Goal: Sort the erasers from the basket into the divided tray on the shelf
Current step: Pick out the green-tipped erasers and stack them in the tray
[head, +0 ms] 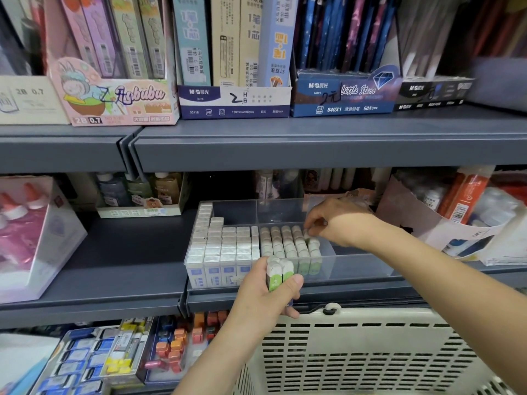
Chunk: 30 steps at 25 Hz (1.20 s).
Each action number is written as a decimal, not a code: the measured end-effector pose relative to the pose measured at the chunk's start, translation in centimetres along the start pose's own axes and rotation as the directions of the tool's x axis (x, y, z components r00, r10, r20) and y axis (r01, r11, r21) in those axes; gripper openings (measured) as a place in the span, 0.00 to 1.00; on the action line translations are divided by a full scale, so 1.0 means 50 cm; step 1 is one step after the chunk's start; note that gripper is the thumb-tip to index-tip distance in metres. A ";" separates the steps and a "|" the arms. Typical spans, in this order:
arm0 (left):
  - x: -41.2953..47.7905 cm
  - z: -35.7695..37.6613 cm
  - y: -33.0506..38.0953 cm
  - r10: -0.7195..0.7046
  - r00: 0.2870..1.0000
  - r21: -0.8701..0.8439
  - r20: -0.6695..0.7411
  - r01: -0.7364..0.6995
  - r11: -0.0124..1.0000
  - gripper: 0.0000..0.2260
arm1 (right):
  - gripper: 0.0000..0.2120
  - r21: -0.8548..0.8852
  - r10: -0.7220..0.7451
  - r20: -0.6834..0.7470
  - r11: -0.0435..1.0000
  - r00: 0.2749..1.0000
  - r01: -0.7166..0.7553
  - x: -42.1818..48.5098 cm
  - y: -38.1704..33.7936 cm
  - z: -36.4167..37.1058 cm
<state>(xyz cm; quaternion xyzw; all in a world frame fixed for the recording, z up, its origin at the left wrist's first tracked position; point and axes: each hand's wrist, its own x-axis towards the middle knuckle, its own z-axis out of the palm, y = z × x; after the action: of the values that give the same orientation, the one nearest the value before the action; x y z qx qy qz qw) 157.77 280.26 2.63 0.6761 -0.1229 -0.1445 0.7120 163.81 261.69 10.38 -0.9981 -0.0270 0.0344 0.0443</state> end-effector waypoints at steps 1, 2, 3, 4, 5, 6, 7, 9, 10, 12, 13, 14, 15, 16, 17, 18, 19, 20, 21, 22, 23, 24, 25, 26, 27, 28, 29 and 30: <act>0.000 0.000 0.000 -0.001 1.000 0.006 0.000 0.001 1.000 0.05 | 0.09 0.001 0.000 -0.001 1.000 1.000 0.000 0.000 0.000 0.001; 0.000 0.000 0.000 -0.001 1.000 0.010 0.000 0.001 1.000 0.05 | 0.08 0.005 0.002 0.001 1.000 1.000 -0.002 0.001 0.001 0.001; 0.000 0.000 0.000 0.001 1.000 0.009 0.001 -0.001 1.000 0.05 | 0.08 0.010 0.003 0.005 1.000 1.000 -0.003 0.001 0.001 0.001; 0.000 0.000 0.000 0.002 1.000 0.002 0.002 -0.002 1.000 0.05 | 0.08 0.013 0.003 0.010 1.000 1.000 -0.003 0.000 0.002 0.000; 0.000 0.000 0.000 0.003 1.000 -0.004 0.003 -0.003 1.000 0.05 | 0.08 0.012 0.002 0.013 1.000 1.000 -0.002 0.000 0.002 -0.001; 0.001 0.000 0.000 0.002 1.000 -0.007 0.004 -0.002 1.000 0.05 | 0.08 0.007 0.001 0.012 1.000 1.000 -0.001 0.000 0.002 0.000; 0.002 0.000 -0.001 0.001 1.000 -0.009 0.004 -0.001 1.000 0.05 | 0.08 0.000 -0.001 0.010 1.000 1.000 0.001 -0.001 0.002 0.000; 0.002 0.001 -0.001 0.000 1.000 -0.010 0.003 0.000 1.000 0.05 | 0.09 -0.005 -0.010 0.013 1.000 1.000 0.010 -0.002 0.001 0.001; 0.002 0.000 -0.001 -0.001 1.000 -0.009 0.002 0.001 1.000 0.05 | 0.10 0.012 -0.010 0.018 1.000 1.000 0.010 -0.003 0.001 0.000; 0.001 0.000 -0.001 -0.001 1.000 -0.003 0.003 0.001 1.000 0.06 | 0.11 0.064 -0.003 0.008 0.998 1.000 0.002 -0.008 0.005 -0.005; 0.002 0.000 -0.001 -0.001 1.000 0.001 0.004 0.001 1.000 0.06 | 0.09 0.078 -0.003 -0.009 0.997 1.000 0.004 -0.013 0.009 -0.008; 0.002 0.000 -0.001 -0.002 1.000 0.004 0.005 0.002 1.000 0.06 | 0.08 0.084 -0.006 -0.026 0.996 1.000 0.008 -0.019 0.014 -0.011; 0.002 0.000 -0.001 -0.004 1.000 0.006 0.005 0.004 1.000 0.05 | 0.06 0.083 -0.010 -0.035 0.997 0.999 0.013 -0.025 0.018 -0.012; 0.003 0.000 -0.002 -0.007 1.000 0.005 0.005 0.007 1.000 0.05 | 0.06 0.071 -0.015 -0.035 0.997 0.999 0.017 -0.032 0.021 -0.012; 0.003 0.000 -0.002 -0.009 1.000 0.003 0.005 0.009 1.000 0.05 | 0.06 0.049 -0.018 -0.031 0.999 0.999 0.020 -0.038 0.022 -0.010; 0.003 0.000 -0.002 -0.012 1.000 0.002 0.004 0.012 1.000 0.05 | 0.07 0.022 -0.020 -0.027 1.000 0.999 0.020 -0.043 0.021 -0.007; 0.003 0.000 -0.002 -0.014 1.000 0.004 0.003 0.014 1.000 0.06 | 0.07 -0.006 -0.022 -0.025 1.000 0.999 0.022 -0.046 0.019 -0.004; 0.003 0.000 -0.001 -0.016 1.000 0.008 0.003 0.016 1.000 0.06 | 0.08 -0.028 -0.028 -0.031 0.999 0.999 0.027 -0.048 0.017 0.000; 0.002 0.001 -0.001 -0.018 1.000 0.013 0.003 0.018 1.000 0.06 | 0.08 -0.042 -0.034 -0.041 0.999 0.999 0.032 -0.048 0.015 0.003; 0.002 0.000 -0.001 -0.018 1.000 0.018 0.003 0.018 1.000 0.06 | 0.08 -0.048 -0.039 -0.051 0.998 0.998 0.036 -0.047 0.013 0.005; 0.002 0.000 -0.001 -0.017 1.000 0.020 0.002 0.017 1.000 0.06 | 0.08 -0.047 -0.040 -0.057 0.998 0.998 0.037 -0.047 0.012 0.006; 0.002 0.000 0.000 -0.016 1.000 0.023 0.002 0.016 1.000 0.06 | 0.08 -0.041 -0.041 -0.054 0.998 0.998 0.039 -0.046 0.011 0.008; 0.002 0.000 0.000 -0.016 1.000 0.026 0.003 0.016 1.000 0.06 | 0.08 -0.031 -0.038 -0.047 0.999 0.998 0.036 -0.047 0.011 0.008; 0.002 0.001 -0.001 -0.016 1.000 0.030 0.003 0.016 0.999 0.06 | 0.08 -0.014 -0.031 -0.035 0.999 0.999 0.031 -0.048 0.012 0.008; 0.002 0.000 -0.001 -0.015 1.000 0.034 0.002 0.015 0.999 0.06 | 0.09 0.013 -0.024 -0.019 1.000 1.000 0.024 -0.050 0.013 0.007; 0.002 0.001 0.000 -0.014 1.000 0.036 0.002 0.014 0.999 0.06 | 0.08 0.051 -0.019 -0.008 0.998 1.000 0.020 -0.050 0.013 0.003; 0.003 0.001 0.001 -0.012 1.000 0.033 0.003 0.012 0.999 0.06 | 0.08 0.093 -0.011 -0.010 0.996 1.000 0.012 -0.050 0.013 -0.002; 0.003 0.002 0.001 -0.011 1.000 0.027 0.004 0.011 1.000 0.06 | 0.08 0.161 0.014 -0.020 0.987 1.000 -0.011 -0.048 0.011 -0.009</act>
<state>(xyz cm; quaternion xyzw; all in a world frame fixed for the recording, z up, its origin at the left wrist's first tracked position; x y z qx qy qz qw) 157.88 280.10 2.69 0.6861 -0.1226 -0.1479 0.7017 161.49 260.97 10.93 -0.9917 -0.0173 0.0262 0.1247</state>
